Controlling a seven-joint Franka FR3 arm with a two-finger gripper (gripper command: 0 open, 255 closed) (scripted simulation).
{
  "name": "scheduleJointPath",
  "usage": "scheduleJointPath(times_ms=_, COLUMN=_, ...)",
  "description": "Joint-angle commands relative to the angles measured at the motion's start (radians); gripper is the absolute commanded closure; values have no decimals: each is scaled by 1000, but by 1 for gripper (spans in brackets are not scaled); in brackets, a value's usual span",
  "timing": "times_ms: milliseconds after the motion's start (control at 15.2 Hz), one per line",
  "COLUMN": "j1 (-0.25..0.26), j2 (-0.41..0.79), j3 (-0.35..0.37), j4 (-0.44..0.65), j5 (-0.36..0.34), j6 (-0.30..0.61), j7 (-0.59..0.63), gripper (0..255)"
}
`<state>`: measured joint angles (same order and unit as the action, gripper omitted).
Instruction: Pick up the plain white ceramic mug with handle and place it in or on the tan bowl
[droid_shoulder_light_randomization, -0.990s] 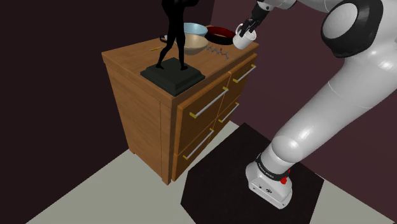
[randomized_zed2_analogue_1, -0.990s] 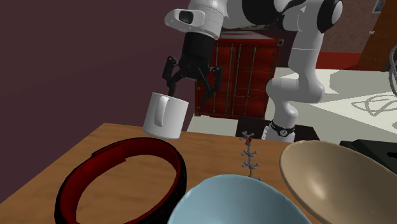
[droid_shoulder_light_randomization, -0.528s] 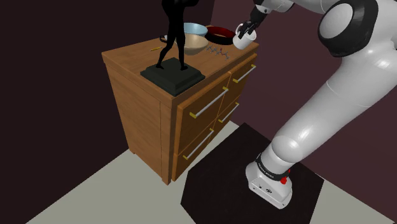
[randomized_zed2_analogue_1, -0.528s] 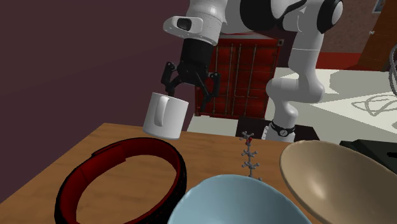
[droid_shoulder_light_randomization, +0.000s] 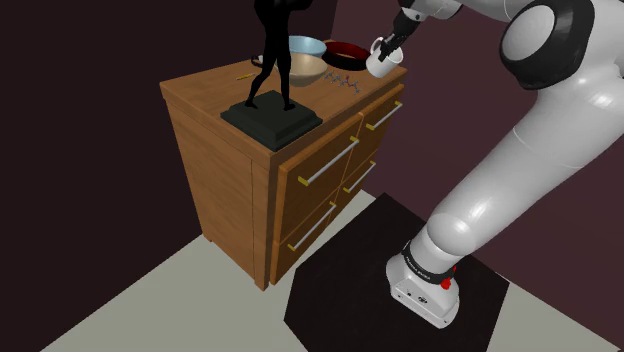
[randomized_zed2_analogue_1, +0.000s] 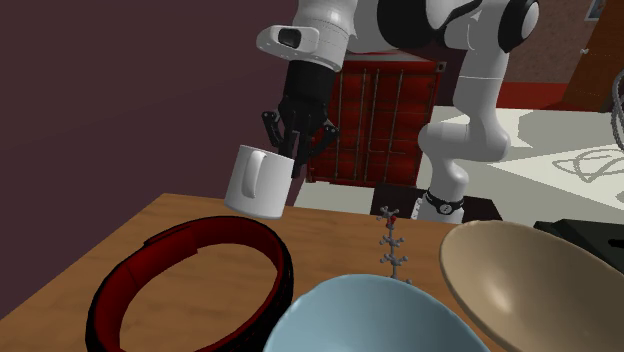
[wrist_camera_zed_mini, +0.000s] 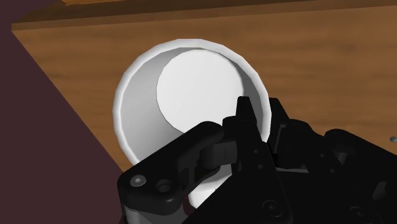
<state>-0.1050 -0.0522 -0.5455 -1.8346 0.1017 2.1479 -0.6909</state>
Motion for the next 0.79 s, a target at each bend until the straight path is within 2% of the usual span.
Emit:
scheduleJointPath(times_ms=0, j1=0, j2=0, j3=0, j4=0, j5=0, j6=0, j7=0, gripper=255)
scheduleJointPath(times_ms=198, j1=0, j2=0, j3=0, j4=0, j5=0, j6=0, j7=0, gripper=255)
scheduleJointPath(times_ms=726, j1=-1, j2=8, j3=-1, j4=115, j5=-1, j6=-108, j7=9, gripper=255)
